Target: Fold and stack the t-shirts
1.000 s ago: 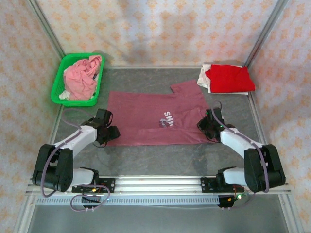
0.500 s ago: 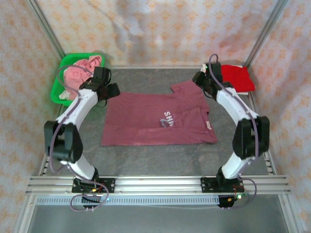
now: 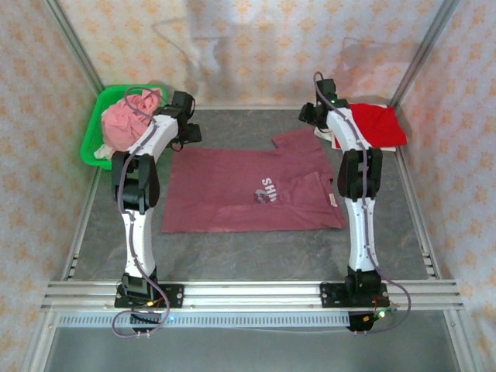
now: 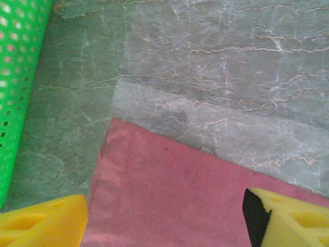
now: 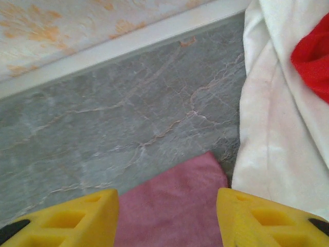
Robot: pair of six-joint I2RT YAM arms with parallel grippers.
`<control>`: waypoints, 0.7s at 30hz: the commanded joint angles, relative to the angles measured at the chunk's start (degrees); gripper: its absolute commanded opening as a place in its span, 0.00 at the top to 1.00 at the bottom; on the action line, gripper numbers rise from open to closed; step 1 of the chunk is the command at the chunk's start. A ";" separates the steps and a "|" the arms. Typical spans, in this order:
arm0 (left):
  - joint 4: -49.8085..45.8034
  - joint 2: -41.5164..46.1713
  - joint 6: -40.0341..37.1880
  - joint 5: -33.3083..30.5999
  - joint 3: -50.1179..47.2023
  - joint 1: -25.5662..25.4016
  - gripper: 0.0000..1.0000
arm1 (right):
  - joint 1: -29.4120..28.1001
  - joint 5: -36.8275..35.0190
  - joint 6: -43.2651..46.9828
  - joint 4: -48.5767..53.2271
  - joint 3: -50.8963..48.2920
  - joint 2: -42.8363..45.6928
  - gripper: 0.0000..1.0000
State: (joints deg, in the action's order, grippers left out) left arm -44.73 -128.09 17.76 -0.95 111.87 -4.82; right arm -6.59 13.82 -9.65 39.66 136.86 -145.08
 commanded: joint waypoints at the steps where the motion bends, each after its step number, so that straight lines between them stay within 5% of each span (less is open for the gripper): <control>1: -5.79 -3.88 -1.07 -1.34 6.19 1.07 0.19 | -0.09 -3.22 2.81 9.86 8.46 -4.56 0.46; 14: -9.21 -12.34 -1.06 0.72 14.55 1.83 0.19 | -0.35 -3.12 0.49 6.62 15.65 -13.64 0.42; 21: -9.44 -12.30 -1.24 0.60 14.05 2.13 0.19 | -0.82 -0.78 -0.16 6.17 15.55 -14.90 0.70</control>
State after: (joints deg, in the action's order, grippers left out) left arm -51.75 -139.79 17.43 -0.27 124.68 -3.09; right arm -6.74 12.38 -9.23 44.99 151.00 -158.10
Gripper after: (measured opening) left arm 0.809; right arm 0.337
